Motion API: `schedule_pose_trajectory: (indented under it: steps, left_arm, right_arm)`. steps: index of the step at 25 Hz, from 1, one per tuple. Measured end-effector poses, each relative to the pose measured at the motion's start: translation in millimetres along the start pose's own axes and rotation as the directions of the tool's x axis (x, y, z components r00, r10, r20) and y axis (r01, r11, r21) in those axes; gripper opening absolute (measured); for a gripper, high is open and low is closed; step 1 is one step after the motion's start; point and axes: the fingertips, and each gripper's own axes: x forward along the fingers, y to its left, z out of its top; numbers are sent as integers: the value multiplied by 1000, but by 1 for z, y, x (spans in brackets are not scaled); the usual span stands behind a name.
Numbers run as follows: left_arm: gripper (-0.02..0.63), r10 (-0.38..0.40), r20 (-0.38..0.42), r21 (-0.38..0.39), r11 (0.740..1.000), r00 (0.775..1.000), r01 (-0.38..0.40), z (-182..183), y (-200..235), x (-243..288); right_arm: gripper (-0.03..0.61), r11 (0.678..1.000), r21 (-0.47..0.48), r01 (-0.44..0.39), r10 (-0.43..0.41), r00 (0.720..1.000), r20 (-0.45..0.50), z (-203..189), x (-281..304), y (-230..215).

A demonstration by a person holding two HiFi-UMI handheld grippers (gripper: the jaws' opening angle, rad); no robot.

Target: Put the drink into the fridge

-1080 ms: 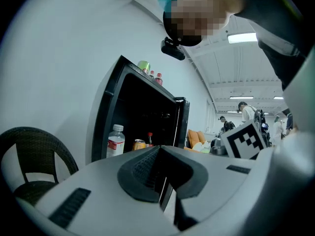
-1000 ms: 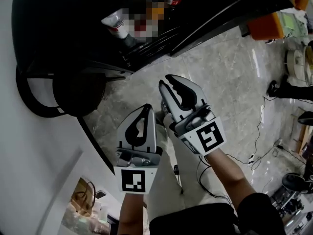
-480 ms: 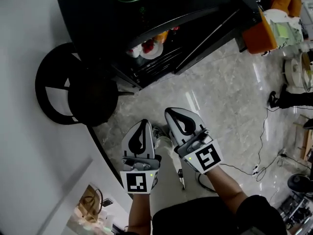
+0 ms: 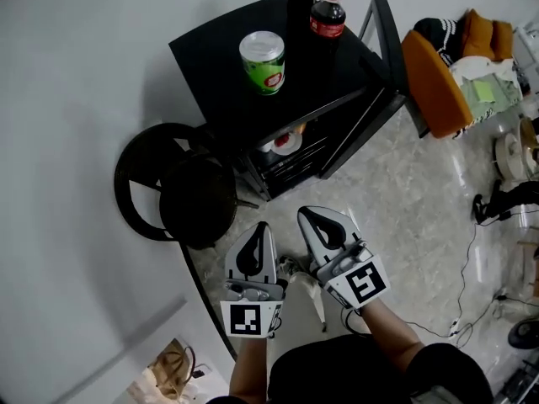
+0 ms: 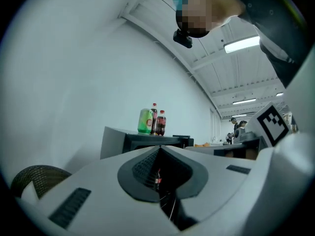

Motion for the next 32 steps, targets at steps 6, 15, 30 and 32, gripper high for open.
schedule_pose_trajectory:
  steps: [6,15,30,32]
  left_arm:
    - [9,11,5,13,1000,1000,-12,46,-10,-10]
    - [9,-52,36,74,996,998,49,119,-40,-45]
    - [9,-39,78,98,995,996,31,154,-70,-99]
    - [9,-41,79,93,995,996,34,154,-76,-101]
  right_arm:
    - [14,999,1,-33,33,999,20,48,-5,26]
    - [14,997,2,-82,82,993,91,137,-27,42]
    - [14,997,-51,-49,53,995,86,188,-104,51]
    - [14,997,-62,-45,50,995,88,182,-109,55]
